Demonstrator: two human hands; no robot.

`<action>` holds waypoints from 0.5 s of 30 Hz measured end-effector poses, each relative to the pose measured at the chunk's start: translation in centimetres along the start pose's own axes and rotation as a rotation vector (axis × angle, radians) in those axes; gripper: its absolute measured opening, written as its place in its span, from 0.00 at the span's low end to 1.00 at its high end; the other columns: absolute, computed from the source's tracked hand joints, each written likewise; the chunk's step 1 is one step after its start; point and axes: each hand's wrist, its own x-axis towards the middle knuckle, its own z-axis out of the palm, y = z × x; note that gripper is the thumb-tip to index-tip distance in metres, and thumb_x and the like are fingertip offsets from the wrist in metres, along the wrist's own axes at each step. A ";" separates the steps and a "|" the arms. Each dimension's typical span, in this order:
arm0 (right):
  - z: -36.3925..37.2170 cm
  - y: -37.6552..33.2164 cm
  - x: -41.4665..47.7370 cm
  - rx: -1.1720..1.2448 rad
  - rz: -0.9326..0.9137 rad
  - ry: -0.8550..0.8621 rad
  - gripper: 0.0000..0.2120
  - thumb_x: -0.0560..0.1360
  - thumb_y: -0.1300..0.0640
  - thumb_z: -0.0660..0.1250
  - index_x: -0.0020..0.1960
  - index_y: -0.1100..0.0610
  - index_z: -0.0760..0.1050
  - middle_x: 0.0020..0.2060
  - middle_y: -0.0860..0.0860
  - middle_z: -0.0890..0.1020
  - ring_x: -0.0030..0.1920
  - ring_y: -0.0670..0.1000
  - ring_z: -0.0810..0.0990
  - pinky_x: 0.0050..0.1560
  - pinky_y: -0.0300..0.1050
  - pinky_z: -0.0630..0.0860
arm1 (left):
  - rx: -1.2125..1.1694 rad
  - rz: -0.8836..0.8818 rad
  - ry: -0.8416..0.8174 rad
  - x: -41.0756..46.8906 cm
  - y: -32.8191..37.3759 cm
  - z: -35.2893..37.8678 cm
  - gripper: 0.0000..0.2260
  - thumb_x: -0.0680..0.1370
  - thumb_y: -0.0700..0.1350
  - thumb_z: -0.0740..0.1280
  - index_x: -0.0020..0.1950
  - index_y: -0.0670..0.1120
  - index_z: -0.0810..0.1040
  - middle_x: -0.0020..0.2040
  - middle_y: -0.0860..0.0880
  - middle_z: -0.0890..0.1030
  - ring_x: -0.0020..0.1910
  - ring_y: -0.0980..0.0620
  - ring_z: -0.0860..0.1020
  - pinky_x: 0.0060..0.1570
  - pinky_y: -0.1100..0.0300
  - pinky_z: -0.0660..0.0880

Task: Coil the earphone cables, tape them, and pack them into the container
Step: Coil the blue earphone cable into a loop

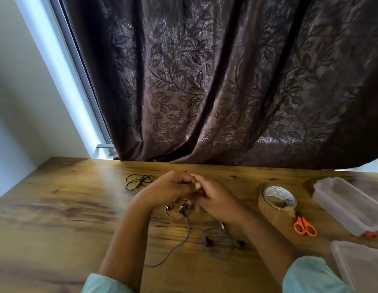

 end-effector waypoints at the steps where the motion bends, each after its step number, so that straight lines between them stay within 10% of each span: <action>1: -0.1 0.0 0.0 0.004 0.003 0.032 0.13 0.79 0.61 0.62 0.54 0.42 0.71 0.37 0.40 0.77 0.35 0.35 0.76 0.36 0.33 0.69 | -0.012 0.014 0.016 0.1 -0.1 -0.2 0.08 0.79 0.43 0.64 0.47 0.43 0.81 0.31 0.52 0.79 0.30 0.54 0.72 0.32 0.64 0.67; 6: -4.2 3.5 0.0 0.040 0.213 0.314 0.13 0.81 0.58 0.57 0.43 0.48 0.77 0.29 0.49 0.72 0.29 0.49 0.66 0.32 0.43 0.62 | -0.121 -0.137 0.112 -1.9 -3.4 -2.7 0.15 0.77 0.49 0.64 0.49 0.36 0.80 0.29 0.51 0.70 0.24 0.58 0.63 0.24 0.68 0.59; 9: -5.3 4.8 -0.2 -0.304 0.420 0.232 0.12 0.80 0.58 0.60 0.61 0.50 0.74 0.48 0.51 0.79 0.45 0.49 0.77 0.48 0.45 0.71 | -0.169 -0.184 0.116 -2.7 -4.9 -2.8 0.12 0.79 0.47 0.62 0.45 0.41 0.80 0.28 0.53 0.69 0.25 0.59 0.62 0.25 0.68 0.58; 12: -2.9 3.1 -0.5 -0.368 0.229 -0.052 0.38 0.74 0.53 0.70 0.75 0.38 0.53 0.72 0.48 0.65 0.70 0.50 0.65 0.69 0.49 0.66 | -0.092 -0.142 0.066 -1.7 -3.9 -1.0 0.10 0.80 0.45 0.62 0.43 0.45 0.80 0.29 0.53 0.69 0.24 0.59 0.64 0.24 0.68 0.59; 15: 0.1 1.1 0.4 -0.288 -0.004 -0.063 0.30 0.74 0.47 0.69 0.72 0.41 0.61 0.66 0.44 0.73 0.67 0.44 0.69 0.70 0.47 0.60 | -0.089 -0.099 0.046 -0.4 -2.6 0.7 0.09 0.80 0.43 0.62 0.41 0.43 0.77 0.27 0.54 0.71 0.22 0.61 0.66 0.23 0.70 0.61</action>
